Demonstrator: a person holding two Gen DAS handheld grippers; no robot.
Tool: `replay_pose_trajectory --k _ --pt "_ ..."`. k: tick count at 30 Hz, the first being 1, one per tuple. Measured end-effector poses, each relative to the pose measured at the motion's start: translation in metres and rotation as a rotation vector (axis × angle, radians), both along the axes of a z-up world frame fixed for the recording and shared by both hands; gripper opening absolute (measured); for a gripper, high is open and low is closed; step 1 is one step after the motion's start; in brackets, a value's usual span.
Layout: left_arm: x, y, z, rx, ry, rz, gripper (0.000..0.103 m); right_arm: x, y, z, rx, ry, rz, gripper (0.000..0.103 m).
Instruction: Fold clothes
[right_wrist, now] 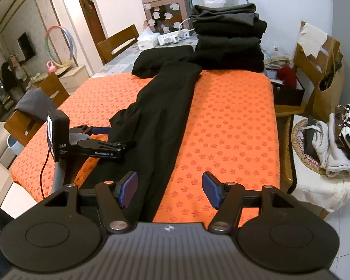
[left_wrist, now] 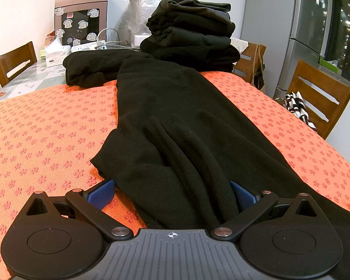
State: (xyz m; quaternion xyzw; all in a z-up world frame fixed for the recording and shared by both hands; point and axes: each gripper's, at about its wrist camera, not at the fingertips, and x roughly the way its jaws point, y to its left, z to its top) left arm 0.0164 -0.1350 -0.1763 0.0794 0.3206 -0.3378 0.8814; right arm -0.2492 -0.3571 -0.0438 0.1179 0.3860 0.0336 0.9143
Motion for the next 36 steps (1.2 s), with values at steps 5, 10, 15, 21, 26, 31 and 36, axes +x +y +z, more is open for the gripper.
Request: replay_pose_trajectory --k 5,10,15,21,26,31,36 --pt "0.000 0.000 0.000 0.000 0.000 0.000 0.103 -0.004 -0.005 -0.005 0.011 0.014 -0.025 0.068" --pt "0.000 0.000 0.000 0.000 0.000 0.000 0.103 -0.007 -0.005 -0.008 0.016 0.022 -0.033 0.068" --pt "0.000 0.000 0.000 0.000 0.000 0.000 0.103 -0.009 -0.007 -0.010 0.022 0.029 -0.046 0.068" --pt "0.000 0.000 0.000 0.000 0.000 0.000 0.103 -0.010 -0.006 -0.008 0.006 0.016 -0.041 0.068" --pt "0.000 0.000 0.000 0.000 0.000 0.001 0.103 -0.014 -0.008 -0.006 -0.007 0.004 -0.056 0.068" --pt "0.000 0.000 0.000 0.000 0.000 0.001 0.103 -0.022 -0.012 -0.011 -0.010 0.020 -0.072 0.068" --pt "0.000 -0.001 0.000 -0.001 0.001 0.002 0.103 -0.029 -0.015 -0.018 -0.002 0.052 -0.090 0.068"
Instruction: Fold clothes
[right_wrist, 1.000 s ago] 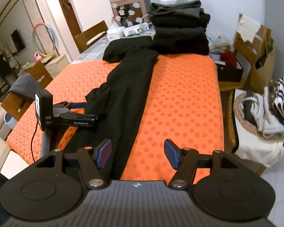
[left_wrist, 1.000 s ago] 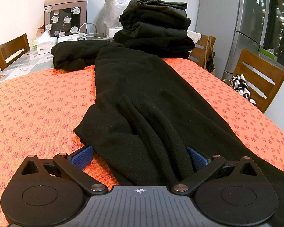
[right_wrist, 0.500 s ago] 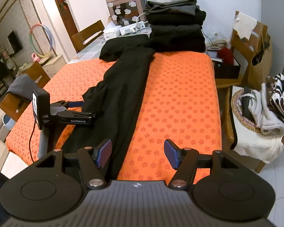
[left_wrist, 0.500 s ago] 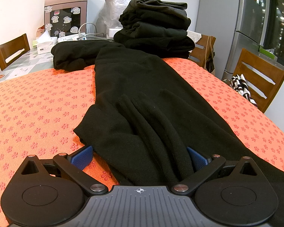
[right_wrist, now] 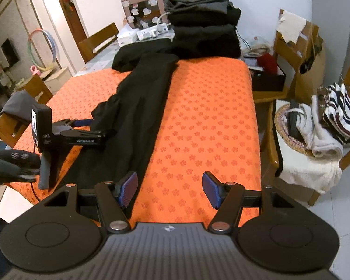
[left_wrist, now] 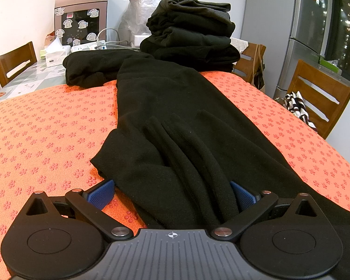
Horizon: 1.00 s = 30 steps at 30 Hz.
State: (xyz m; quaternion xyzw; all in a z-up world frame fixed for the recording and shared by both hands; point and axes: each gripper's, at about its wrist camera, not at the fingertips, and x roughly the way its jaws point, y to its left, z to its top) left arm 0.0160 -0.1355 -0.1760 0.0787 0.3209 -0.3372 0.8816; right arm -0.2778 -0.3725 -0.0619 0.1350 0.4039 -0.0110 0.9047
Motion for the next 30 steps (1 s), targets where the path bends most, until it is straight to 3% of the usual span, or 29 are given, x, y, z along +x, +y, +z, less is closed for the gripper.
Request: replay_pose_trajectory --k 14,19,30 --pt "0.003 -0.001 -0.001 -0.005 0.002 -0.012 0.103 -0.022 -0.013 -0.002 -0.031 0.031 -0.059 0.069" --pt "0.007 0.004 0.005 0.001 0.038 -0.013 0.103 -0.023 -0.019 -0.001 -0.027 0.021 -0.071 0.071" --pt "-0.051 0.020 0.081 0.019 -0.067 -0.006 0.102 0.004 -0.012 -0.002 -0.029 -0.012 -0.002 0.072"
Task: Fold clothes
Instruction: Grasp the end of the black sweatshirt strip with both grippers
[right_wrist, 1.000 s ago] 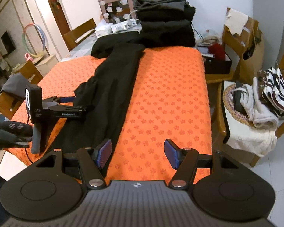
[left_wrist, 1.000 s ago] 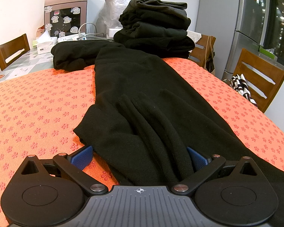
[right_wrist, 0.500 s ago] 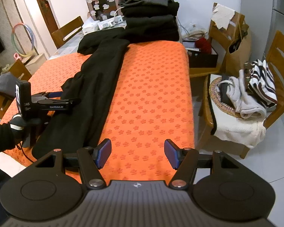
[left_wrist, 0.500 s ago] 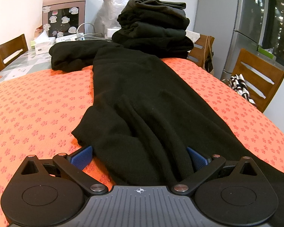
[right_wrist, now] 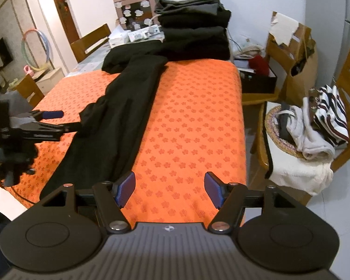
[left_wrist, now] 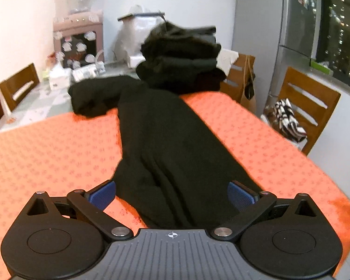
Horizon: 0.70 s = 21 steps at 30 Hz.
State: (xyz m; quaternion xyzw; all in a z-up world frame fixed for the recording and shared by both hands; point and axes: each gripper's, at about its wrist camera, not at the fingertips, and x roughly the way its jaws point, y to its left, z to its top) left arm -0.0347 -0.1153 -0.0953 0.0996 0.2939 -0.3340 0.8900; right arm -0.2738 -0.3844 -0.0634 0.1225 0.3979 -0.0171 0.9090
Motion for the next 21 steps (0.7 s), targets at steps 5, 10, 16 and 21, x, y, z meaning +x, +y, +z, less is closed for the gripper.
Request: replay_pose_trajectory --k 5,10,16,21 --pt "-0.032 0.000 0.026 0.074 -0.056 0.046 0.102 0.016 0.012 -0.007 0.009 -0.011 0.073 0.072" --pt "-0.055 0.010 0.029 0.087 -0.013 -0.025 0.102 0.030 0.036 -0.014 -0.027 -0.026 0.231 0.072" --pt "-0.087 0.017 0.013 0.126 0.019 -0.119 0.102 0.037 0.085 -0.029 -0.147 -0.054 0.512 0.072" --pt "-0.111 0.023 -0.006 0.137 0.050 -0.199 0.101 0.031 0.127 -0.047 -0.304 -0.081 0.732 0.072"
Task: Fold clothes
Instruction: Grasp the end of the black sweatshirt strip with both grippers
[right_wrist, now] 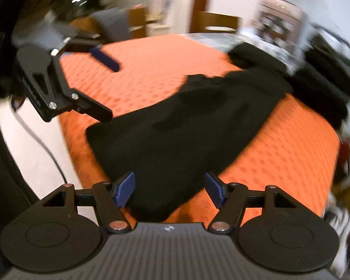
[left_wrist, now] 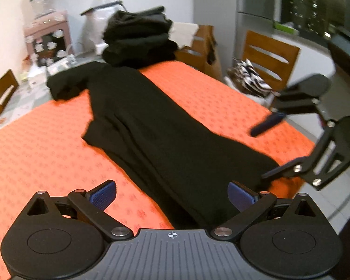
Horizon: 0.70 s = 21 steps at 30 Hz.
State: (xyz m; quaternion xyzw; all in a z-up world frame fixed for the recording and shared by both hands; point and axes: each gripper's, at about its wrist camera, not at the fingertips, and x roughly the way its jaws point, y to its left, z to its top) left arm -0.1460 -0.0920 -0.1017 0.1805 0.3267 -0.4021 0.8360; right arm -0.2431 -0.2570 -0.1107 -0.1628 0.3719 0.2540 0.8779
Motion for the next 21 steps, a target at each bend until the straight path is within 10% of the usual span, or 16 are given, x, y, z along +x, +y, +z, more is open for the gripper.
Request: replay_pose_trajectory --k 9,11,21 --pt "-0.023 0.003 -0.011 0.005 -0.057 -0.120 0.098 -0.009 0.049 -0.024 -0.207 -0.106 0.269 0.070" --pt "-0.026 -0.001 -0.011 0.010 -0.083 -0.148 0.098 -0.009 0.049 -0.024 -0.235 -0.119 0.288 0.054" --pt "-0.017 -0.028 -0.014 0.052 -0.225 -0.246 0.084 -0.002 0.035 0.016 -0.156 -0.096 0.231 0.038"
